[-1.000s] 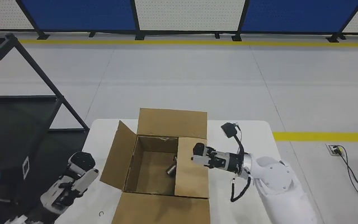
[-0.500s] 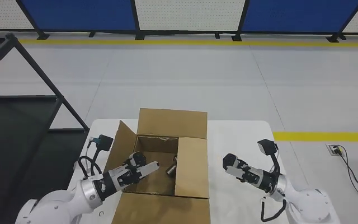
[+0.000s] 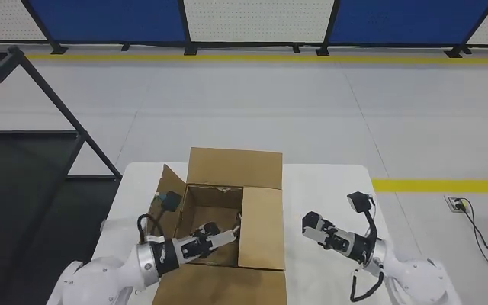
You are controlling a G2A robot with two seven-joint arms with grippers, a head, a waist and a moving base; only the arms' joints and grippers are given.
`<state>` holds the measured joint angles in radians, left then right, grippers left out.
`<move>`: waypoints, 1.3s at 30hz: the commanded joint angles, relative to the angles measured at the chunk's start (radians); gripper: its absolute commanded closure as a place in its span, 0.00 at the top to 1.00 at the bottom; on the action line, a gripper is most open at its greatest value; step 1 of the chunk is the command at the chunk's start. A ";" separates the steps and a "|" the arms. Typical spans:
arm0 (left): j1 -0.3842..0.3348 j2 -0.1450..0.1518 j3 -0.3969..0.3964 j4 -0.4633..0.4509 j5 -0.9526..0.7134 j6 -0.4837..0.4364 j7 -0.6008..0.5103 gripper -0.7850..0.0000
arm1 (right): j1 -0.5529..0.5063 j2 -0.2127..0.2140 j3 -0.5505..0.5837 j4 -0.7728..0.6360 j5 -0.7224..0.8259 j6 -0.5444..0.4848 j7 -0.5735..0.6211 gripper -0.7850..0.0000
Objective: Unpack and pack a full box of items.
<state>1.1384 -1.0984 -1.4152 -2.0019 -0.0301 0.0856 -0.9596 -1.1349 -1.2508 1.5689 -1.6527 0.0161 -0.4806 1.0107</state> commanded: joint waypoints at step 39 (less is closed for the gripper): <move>-0.280 -0.044 0.304 0.271 0.016 0.107 0.105 1.00 | -0.146 0.082 0.056 -0.084 0.229 -0.132 0.153 1.00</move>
<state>0.8628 -1.1413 -1.1109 -1.7247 -0.0099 0.1931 -0.8582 -1.2817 -1.1705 1.6273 -1.7347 0.2393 -0.6086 1.1580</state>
